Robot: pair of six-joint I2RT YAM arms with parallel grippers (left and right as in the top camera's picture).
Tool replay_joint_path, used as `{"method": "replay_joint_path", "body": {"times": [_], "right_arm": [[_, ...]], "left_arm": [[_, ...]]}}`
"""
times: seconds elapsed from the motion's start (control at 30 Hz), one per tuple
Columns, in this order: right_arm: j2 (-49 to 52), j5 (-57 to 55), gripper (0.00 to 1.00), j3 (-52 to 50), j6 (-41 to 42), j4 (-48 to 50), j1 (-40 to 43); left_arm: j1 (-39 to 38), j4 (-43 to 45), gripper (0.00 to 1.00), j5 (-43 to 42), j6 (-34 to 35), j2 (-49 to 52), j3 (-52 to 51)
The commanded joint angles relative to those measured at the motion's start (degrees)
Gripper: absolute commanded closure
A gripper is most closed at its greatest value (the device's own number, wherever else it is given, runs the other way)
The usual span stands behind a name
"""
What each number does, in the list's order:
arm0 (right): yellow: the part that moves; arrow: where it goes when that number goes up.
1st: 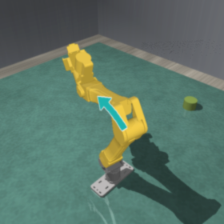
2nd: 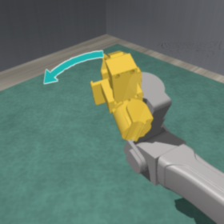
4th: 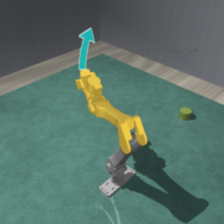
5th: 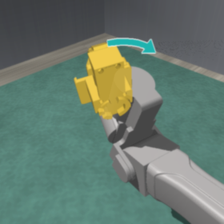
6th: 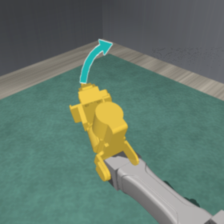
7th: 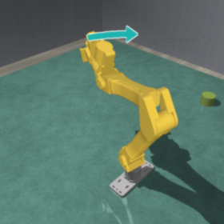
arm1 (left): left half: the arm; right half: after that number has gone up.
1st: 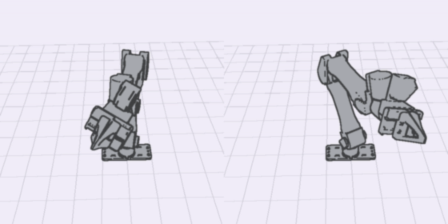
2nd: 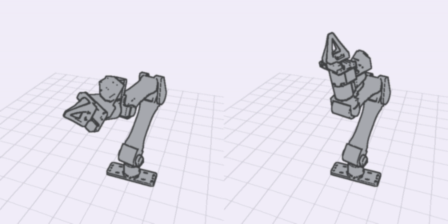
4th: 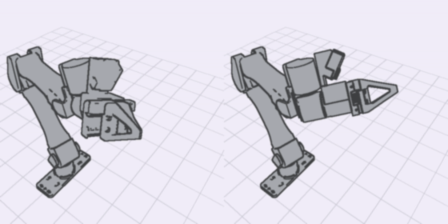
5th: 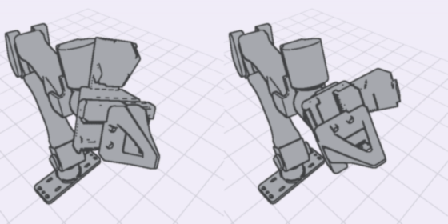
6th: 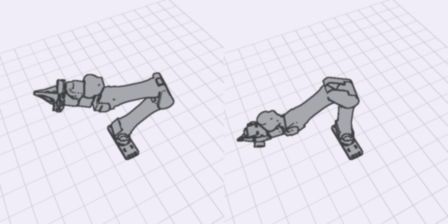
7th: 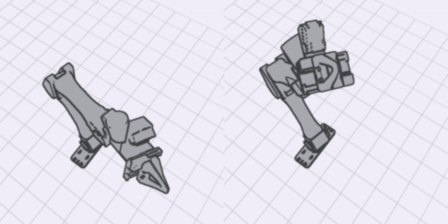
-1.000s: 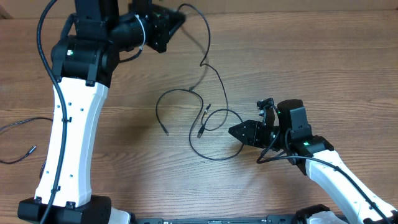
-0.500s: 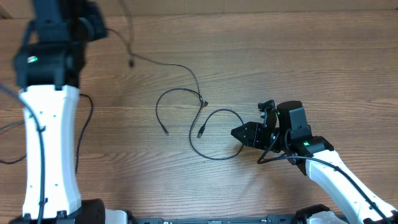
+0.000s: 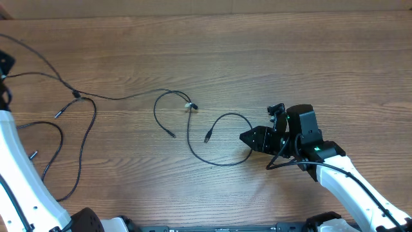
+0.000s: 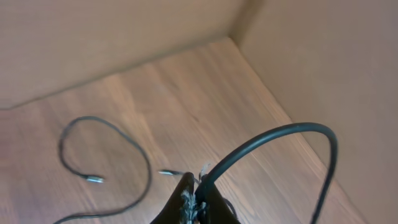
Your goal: Untangle cables
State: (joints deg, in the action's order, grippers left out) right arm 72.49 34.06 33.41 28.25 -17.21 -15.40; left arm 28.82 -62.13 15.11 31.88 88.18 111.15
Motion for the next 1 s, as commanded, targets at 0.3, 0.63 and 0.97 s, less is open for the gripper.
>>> {"method": "replay_joint_path", "body": {"times": [0.3, 0.63, 0.97], "right_arm": [[-0.2, -0.6, 0.6, 0.4, -0.7, 0.2, 0.0], [-0.2, -0.5, 0.6, 0.4, -0.7, 0.1, 0.0], [-0.2, -0.6, 0.61, 0.4, -0.7, 0.1, 0.0]], "left_arm": [[7.5, -1.4, 0.96, 6.5, 4.3, 0.8, 0.7], [7.5, -8.0, 0.96, 6.5, 4.3, 11.9, 0.7], [7.1, -7.9, 0.81, 0.5, 1.7, 16.4, 0.7]]}}
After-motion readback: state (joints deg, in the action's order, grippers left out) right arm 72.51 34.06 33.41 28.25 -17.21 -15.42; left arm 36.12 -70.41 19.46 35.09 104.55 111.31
